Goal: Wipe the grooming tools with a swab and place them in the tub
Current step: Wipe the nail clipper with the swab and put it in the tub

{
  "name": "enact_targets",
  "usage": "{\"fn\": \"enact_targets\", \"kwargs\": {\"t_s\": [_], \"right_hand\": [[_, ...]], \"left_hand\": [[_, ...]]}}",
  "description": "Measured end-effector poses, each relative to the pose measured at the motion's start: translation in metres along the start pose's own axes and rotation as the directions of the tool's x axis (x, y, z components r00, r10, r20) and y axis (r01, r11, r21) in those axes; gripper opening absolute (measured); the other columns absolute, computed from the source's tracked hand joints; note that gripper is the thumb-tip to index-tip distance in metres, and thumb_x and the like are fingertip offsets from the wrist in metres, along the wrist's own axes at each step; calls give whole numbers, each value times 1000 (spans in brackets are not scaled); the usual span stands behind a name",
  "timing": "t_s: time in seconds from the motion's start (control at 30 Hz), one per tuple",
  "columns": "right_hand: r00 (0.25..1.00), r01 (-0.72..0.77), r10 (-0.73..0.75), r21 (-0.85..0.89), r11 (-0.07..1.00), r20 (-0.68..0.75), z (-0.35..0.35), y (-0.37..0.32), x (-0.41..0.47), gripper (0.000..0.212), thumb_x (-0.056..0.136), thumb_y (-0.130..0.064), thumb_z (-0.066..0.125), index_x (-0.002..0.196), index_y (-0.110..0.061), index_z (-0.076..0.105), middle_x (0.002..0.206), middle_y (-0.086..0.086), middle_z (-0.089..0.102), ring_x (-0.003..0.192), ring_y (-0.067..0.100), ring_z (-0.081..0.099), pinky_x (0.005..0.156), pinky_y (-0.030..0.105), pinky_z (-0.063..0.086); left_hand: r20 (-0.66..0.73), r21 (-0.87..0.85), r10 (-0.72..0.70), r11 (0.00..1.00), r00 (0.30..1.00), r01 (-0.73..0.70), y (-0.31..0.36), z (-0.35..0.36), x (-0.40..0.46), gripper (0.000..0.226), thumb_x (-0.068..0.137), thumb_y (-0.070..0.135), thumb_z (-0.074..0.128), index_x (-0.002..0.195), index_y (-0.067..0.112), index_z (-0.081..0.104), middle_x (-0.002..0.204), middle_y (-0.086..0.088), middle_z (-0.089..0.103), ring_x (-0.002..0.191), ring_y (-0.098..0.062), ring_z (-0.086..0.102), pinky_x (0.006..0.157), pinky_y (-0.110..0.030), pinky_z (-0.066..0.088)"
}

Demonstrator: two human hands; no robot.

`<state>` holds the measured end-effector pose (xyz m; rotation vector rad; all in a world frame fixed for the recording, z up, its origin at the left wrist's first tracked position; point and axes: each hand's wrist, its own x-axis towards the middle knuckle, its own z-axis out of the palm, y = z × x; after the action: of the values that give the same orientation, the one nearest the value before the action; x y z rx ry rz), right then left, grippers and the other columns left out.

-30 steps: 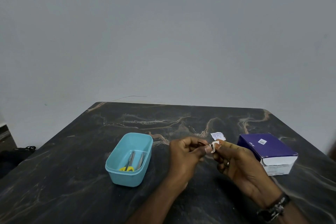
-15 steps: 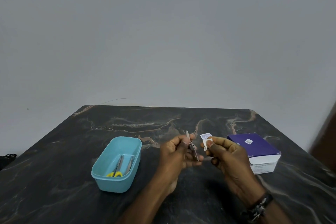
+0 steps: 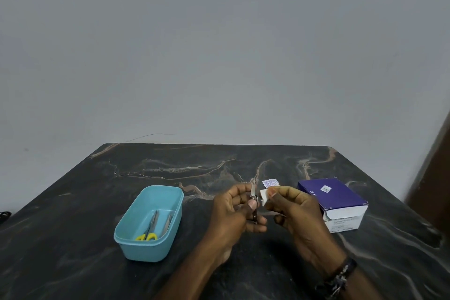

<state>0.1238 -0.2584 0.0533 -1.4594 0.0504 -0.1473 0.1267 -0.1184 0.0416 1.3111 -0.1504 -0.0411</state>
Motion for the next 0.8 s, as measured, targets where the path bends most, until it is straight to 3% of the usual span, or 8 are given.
{"fn": "enact_targets", "kwargs": {"t_s": [0.17, 0.27, 0.47, 0.6, 0.73, 0.8], "right_hand": [[1000, -17, 17, 12, 1000, -14, -1, 2, 3, 9, 87, -13, 66, 90, -7, 72, 71, 7, 71, 66, 15, 61, 61, 30, 44], [1000, -14, 15, 26, 1000, -25, -1, 3, 4, 9, 86, -12, 67, 90, -7, 73, 72, 9, 70, 69, 16, 61, 61, 30, 43], [1000, -15, 15, 22, 1000, -22, -1, 3, 3, 9, 87, -12, 65, 90, -7, 72, 77, 13, 73, 70, 18, 63, 61, 30, 44], [999, -16, 16, 18, 1000, -33, -1, 3, 4, 9, 87, -11, 65, 90, -6, 73, 78, 13, 74, 72, 19, 63, 60, 30, 43], [999, -13, 14, 13, 1000, -37, -1, 5, 5, 10, 88, -10, 65, 91, -5, 72, 78, 14, 73, 73, 22, 62, 59, 30, 42], [999, -10, 10, 14, 1000, -34, -1, 6, 6, 9, 87, -11, 65, 90, -5, 72, 75, 14, 72, 73, 22, 61, 59, 30, 41]], "left_hand": [[-62, 1, 3, 1000, 998, -3, 2, 0, -1, 12, 90, -4, 60, 100, 1, 61, 96, -23, 69, 62, -28, 69, 59, -39, 61], [-113, -17, -18, 1000, 993, 17, 2, 1, 0, 9, 88, -7, 60, 90, -2, 67, 94, -20, 71, 71, -29, 73, 64, -35, 61], [-113, -111, -80, 992, 990, 67, 7, 4, -1, 21, 79, -11, 67, 95, 2, 71, 92, -16, 75, 88, -29, 73, 76, -35, 61], [-100, -119, -97, 989, 990, 85, 6, 3, 0, 19, 86, -6, 60, 100, 2, 71, 94, -16, 75, 90, -25, 74, 82, -37, 60], [-113, -97, -77, 993, 991, 66, 4, 3, 0, 15, 93, 10, 60, 100, 3, 71, 93, -16, 75, 88, -25, 74, 77, -34, 61], [-127, -54, -49, 998, 991, 42, 3, 3, -1, 10, 89, 8, 65, 95, 4, 72, 90, -15, 76, 84, -24, 74, 73, -31, 61]]}}
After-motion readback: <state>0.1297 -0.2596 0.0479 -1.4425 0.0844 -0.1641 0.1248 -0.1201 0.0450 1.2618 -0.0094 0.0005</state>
